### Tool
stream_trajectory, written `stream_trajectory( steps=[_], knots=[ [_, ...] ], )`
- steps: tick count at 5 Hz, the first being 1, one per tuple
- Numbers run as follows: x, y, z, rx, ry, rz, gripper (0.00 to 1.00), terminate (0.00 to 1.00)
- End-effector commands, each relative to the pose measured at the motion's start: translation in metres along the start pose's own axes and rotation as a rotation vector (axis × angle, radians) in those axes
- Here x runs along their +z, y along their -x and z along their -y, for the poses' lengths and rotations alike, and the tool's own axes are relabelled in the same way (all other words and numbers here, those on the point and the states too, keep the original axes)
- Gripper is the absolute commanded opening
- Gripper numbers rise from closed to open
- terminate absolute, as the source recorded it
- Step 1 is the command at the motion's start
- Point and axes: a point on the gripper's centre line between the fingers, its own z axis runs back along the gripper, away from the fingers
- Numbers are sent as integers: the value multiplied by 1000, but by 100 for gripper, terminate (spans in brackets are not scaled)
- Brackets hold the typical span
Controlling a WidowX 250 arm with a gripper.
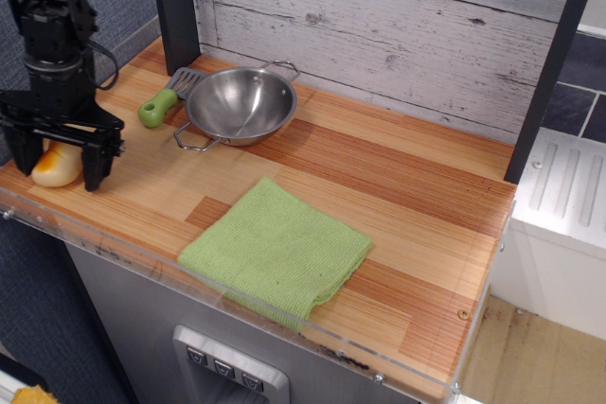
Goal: Place the bred behind the green cloth.
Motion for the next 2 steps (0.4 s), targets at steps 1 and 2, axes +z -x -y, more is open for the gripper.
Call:
stream_trajectory(
  steps=[1, 2],
  knots=[
    [12, 0, 2, -12, -4, 30, 0, 0],
    [17, -1, 3, -20, 1, 31, 0, 0]
  ],
)
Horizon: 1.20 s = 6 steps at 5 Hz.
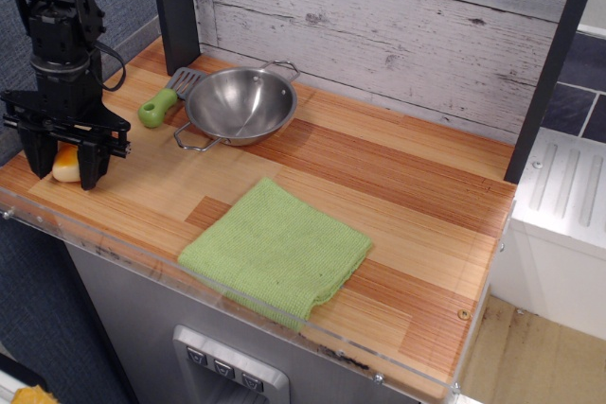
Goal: Place the bred behind the green cloth.
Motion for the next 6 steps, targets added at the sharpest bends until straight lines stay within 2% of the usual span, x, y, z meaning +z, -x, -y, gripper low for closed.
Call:
stream_trajectory(
  steps=[1, 2, 3, 4, 5, 6],
  knots=[
    [35, 0, 1, -13, 48, 51, 0, 0],
    [74, 6, 6, -36, 61, 145, 0, 0],
    [127, 15, 35, -109, 69, 254, 0, 0],
    [158, 15, 81, -284, 110, 326, 0, 0],
    [168, 12, 133, -456, 137, 319, 0, 0],
    [162, 10, 188, -538, 125, 259, 0, 0]
  ],
)
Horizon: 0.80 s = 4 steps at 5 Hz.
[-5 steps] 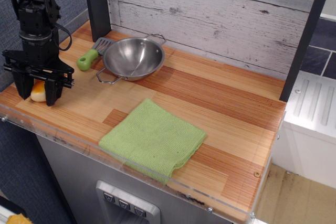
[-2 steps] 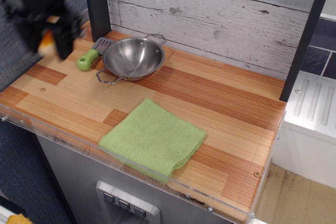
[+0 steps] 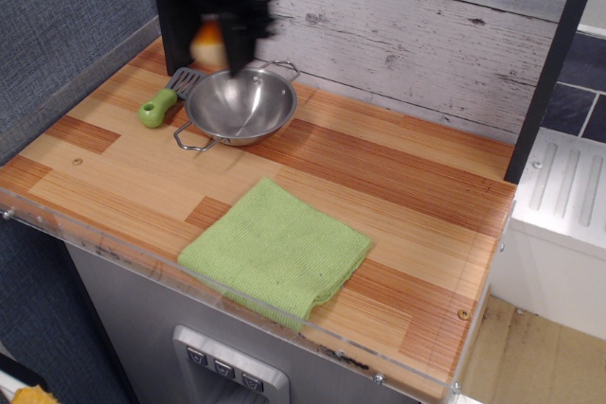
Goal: Place the bred behind the green cloth.
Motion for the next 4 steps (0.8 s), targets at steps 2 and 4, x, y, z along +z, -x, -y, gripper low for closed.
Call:
stream_trajectory(
  steps=[2, 4],
  knots=[
    [-50, -42, 118, -85, -7, -160, 0, 0],
    [-83, -32, 107, -111, -21, -236, 0, 0]
  ],
)
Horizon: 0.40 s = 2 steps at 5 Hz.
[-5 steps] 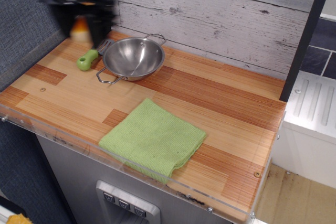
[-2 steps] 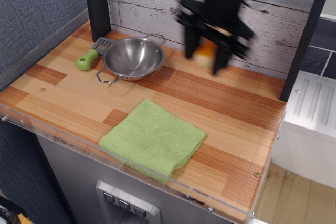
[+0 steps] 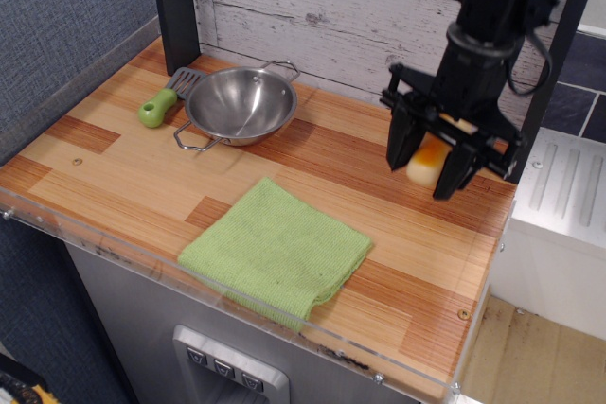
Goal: Place the bred behind the green cloth.
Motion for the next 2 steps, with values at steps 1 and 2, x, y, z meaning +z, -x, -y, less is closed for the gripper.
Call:
stream_trajectory(
  steps=[1, 2],
  knots=[
    [-14, 23, -25, 24, 12, 4, 0, 0],
    [-24, 28, -28, 37, 18, -27, 0, 0]
  ],
)
